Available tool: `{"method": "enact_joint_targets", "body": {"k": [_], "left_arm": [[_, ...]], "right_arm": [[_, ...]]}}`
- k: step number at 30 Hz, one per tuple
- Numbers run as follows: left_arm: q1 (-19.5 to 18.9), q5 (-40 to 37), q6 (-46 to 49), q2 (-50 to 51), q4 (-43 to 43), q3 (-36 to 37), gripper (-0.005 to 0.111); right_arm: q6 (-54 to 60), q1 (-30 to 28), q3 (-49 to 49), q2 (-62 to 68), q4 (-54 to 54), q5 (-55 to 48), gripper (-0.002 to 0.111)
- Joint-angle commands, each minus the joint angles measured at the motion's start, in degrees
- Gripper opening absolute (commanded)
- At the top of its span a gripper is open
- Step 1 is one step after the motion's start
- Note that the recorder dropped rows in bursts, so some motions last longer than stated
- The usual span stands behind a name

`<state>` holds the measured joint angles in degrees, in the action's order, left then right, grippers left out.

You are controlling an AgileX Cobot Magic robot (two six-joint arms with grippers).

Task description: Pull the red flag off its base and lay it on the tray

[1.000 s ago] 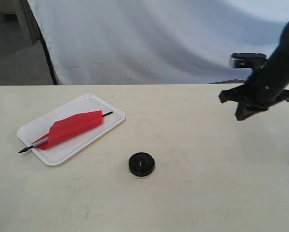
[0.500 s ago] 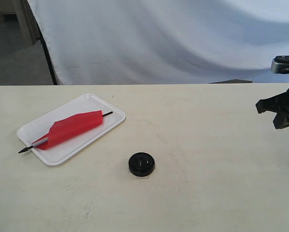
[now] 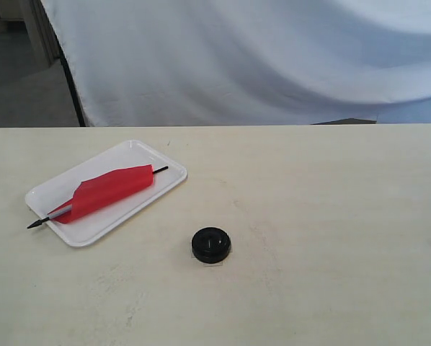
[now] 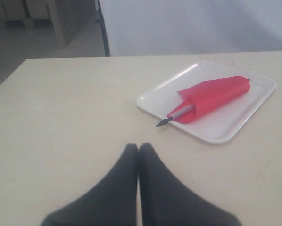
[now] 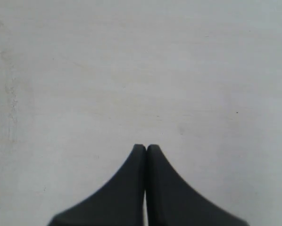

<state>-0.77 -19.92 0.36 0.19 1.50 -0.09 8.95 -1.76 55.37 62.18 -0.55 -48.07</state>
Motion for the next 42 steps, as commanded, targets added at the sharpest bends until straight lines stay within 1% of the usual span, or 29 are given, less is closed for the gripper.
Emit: {"method": "enact_joint_targets", "body": {"k": [1, 4, 7, 16, 20, 22, 26, 28, 33, 36, 42], "left_arm": [[0.16, 0.26, -0.36, -0.19, 0.15, 0.09, 0.000], [0.16, 0.26, -0.36, -0.19, 0.15, 0.09, 0.000], [0.16, 0.26, -0.36, -0.19, 0.15, 0.09, 0.000], [0.16, 0.26, -0.36, -0.19, 0.15, 0.09, 0.000], [0.16, 0.26, -0.36, -0.19, 0.15, 0.09, 0.000], [0.16, 0.26, -0.36, -0.19, 0.15, 0.09, 0.000], [0.16, 0.26, -0.36, -0.19, 0.15, 0.09, 0.000], [0.16, 0.26, -0.36, -0.19, 0.15, 0.09, 0.000], [0.16, 0.26, -0.36, -0.19, 0.15, 0.09, 0.000], [0.16, 0.26, -0.36, -0.19, 0.15, 0.09, 0.000], [0.16, 0.26, -0.36, -0.19, 0.15, 0.09, 0.000]], "right_arm": [[-0.44, -0.01, -0.97, -10.64, 0.55, -3.94, 0.000], [-0.21, -0.01, -0.97, -22.49, 0.55, -7.34, 0.000], [-0.21, -0.01, -0.97, -29.74, 0.55, -9.49, 0.000], [0.06, 0.01, -5.28, -50.80, 0.87, -10.93, 0.000], [0.06, 2.22, -7.99, -59.43, 0.87, -11.39, 0.000], [-0.15, 3.04, -8.93, -62.18, 1.48, -11.88, 0.000], [-0.37, 3.19, -9.80, -62.18, 2.08, -15.39, 0.000], [-0.13, 3.07, -10.73, -62.18, 2.10, -14.70, 0.000], [-0.23, 3.07, -14.72, -62.18, 2.13, -7.04, 0.000], [-0.37, 3.07, -19.42, -62.18, 1.89, 0.65, 0.000], [-2.24, 3.07, -31.57, -62.18, 0.55, 20.06, 0.000]]}}
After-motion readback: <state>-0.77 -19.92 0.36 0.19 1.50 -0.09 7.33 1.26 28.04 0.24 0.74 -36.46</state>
